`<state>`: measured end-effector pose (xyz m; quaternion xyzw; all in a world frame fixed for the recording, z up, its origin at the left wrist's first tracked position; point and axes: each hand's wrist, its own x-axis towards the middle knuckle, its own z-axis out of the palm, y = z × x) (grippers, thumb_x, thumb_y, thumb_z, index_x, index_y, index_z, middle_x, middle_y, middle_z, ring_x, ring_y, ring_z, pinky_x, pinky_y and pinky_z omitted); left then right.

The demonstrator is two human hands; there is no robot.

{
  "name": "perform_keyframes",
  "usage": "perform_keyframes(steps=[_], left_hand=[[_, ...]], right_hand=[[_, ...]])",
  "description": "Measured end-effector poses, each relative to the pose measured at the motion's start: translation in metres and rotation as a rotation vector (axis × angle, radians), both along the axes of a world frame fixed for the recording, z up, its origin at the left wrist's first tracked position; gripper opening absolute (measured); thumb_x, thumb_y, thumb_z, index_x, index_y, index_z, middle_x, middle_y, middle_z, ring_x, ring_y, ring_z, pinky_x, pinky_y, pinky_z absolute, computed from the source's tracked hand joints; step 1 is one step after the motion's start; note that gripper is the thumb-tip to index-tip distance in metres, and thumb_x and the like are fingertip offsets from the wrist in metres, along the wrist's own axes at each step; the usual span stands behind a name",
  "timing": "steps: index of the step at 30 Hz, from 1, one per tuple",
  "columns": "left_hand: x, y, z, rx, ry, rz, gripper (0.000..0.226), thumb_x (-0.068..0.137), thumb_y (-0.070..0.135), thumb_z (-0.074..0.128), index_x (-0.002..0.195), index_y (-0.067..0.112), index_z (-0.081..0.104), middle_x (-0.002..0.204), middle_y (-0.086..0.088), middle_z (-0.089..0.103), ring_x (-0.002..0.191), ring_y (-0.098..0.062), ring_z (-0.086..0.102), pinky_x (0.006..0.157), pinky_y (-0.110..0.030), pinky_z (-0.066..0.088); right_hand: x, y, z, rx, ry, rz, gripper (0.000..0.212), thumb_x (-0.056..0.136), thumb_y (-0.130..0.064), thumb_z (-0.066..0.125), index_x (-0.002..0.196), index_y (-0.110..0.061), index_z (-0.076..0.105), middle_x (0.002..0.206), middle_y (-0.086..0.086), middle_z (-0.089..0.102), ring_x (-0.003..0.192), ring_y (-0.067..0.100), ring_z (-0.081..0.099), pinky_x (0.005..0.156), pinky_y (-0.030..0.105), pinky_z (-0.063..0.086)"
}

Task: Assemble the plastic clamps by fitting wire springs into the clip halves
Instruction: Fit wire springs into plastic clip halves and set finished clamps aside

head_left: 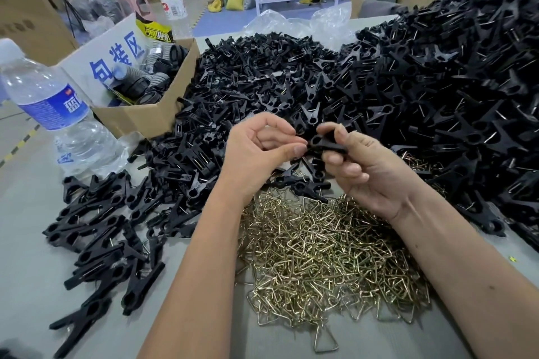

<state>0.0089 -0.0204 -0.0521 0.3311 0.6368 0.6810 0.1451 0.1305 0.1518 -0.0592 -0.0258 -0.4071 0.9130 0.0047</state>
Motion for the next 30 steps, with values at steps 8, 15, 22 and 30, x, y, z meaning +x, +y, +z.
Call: perform_keyframes(steps=[8,15,22,30], left_hand=[[-0.053,-0.031,0.019,-0.407,0.291,0.811,0.026,0.082,0.005,0.079,0.084,0.029,0.07,0.079,0.012,0.073,0.075,-0.006,0.07,0.075,-0.032,0.061],[-0.094,-0.034,0.033,-0.852,0.345,0.668,0.039,0.082,-0.004,0.067,0.089,0.033,0.077,0.101,0.005,0.072,0.095,-0.017,0.065,0.081,-0.031,0.056],[-0.103,-0.019,0.039,-1.112,0.371,0.308,0.038,0.076,0.042,0.09,0.108,0.028,0.077,0.101,0.004,0.072,0.098,-0.018,0.066,0.088,-0.033,0.053],[-0.116,-0.03,0.045,-1.144,0.261,0.345,0.029,0.07,0.023,0.096,0.076,0.025,0.067,0.089,0.001,0.069,0.082,-0.019,0.062,0.069,-0.029,0.044]], right_hand=[[-0.035,0.039,0.063,0.631,-0.117,-0.886,0.073,0.092,-0.014,0.078,0.156,-0.013,0.042,0.087,0.013,0.076,0.063,0.013,0.07,0.058,0.021,0.056],[-0.115,-0.018,0.067,1.468,-0.035,-0.538,0.016,0.093,-0.006,0.07,0.105,-0.015,0.073,0.078,-0.006,0.068,0.062,0.011,0.07,0.062,0.025,0.059],[-0.167,-0.043,0.039,2.108,-0.182,0.07,0.015,0.09,-0.014,0.074,0.105,-0.015,0.07,0.105,0.007,0.069,0.091,0.029,0.065,0.081,0.039,0.059],[-0.197,-0.026,0.029,2.093,-0.001,-0.189,0.014,0.102,-0.004,0.045,0.11,-0.007,0.055,0.109,0.013,0.058,0.1,0.033,0.055,0.089,0.045,0.046]])
